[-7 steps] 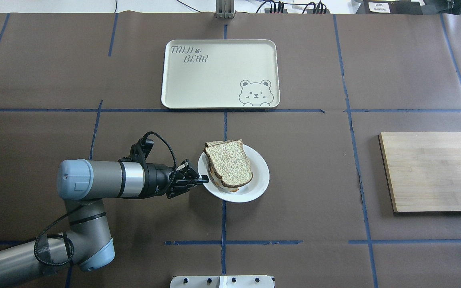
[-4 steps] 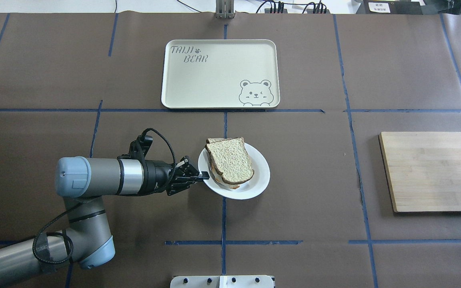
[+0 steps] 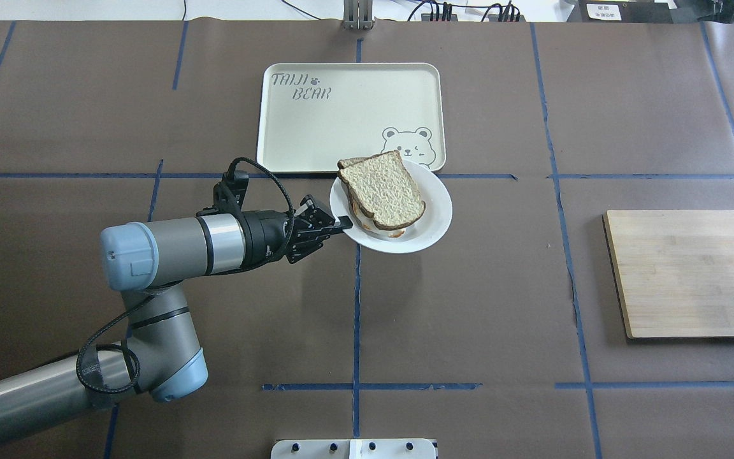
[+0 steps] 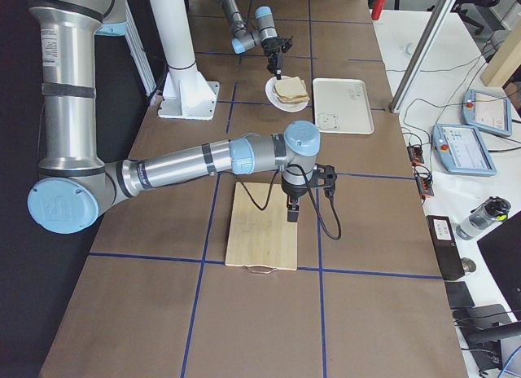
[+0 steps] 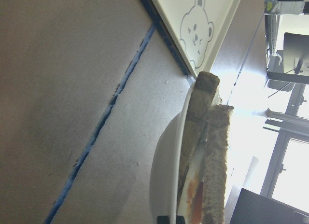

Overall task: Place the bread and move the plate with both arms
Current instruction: 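Lift the plate with the left gripper and carry it onto the white tray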

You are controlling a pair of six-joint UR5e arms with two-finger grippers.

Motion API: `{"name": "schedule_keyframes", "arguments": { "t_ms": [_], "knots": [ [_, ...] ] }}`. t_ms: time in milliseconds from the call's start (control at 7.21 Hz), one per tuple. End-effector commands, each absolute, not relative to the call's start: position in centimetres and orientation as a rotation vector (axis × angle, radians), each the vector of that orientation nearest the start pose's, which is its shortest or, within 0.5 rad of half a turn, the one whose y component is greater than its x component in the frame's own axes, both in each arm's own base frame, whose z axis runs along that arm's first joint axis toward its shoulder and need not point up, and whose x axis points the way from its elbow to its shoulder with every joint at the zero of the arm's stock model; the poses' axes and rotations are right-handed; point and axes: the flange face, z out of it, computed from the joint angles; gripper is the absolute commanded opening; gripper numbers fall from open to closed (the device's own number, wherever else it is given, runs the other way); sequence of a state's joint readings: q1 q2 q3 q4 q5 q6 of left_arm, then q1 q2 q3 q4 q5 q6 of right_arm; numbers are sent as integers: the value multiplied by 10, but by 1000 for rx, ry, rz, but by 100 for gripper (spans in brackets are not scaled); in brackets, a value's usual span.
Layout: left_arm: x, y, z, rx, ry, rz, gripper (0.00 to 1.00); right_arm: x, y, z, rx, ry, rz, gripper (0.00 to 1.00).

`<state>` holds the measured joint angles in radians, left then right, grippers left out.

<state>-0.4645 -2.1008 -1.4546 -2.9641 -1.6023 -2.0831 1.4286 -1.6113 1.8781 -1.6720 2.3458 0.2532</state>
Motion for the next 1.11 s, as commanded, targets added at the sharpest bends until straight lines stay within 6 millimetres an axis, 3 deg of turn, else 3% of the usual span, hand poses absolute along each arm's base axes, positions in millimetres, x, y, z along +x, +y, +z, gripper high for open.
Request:
{"name": "schedule_keyframes", "arguments": {
  "t_ms": [0, 277, 416, 832, 971],
  "knots": [
    [534, -446, 259, 59, 1866, -805, 0, -3, -474, 537, 3, -790, 43, 99],
    [551, -510, 267, 125, 1797, -875, 0, -2, -474, 537, 3, -792, 45, 99],
    [560, -528, 279, 138, 1752, -898, 0, -3, -474, 538, 1, -791, 45, 99],
    [585, -544, 299, 136, 1672, -917, 0, -3, -474, 538, 1, -791, 44, 99],
    [583, -547, 301, 139, 1670, -923, 6, -3, -474, 538, 1, -791, 45, 99]
  ]
}}
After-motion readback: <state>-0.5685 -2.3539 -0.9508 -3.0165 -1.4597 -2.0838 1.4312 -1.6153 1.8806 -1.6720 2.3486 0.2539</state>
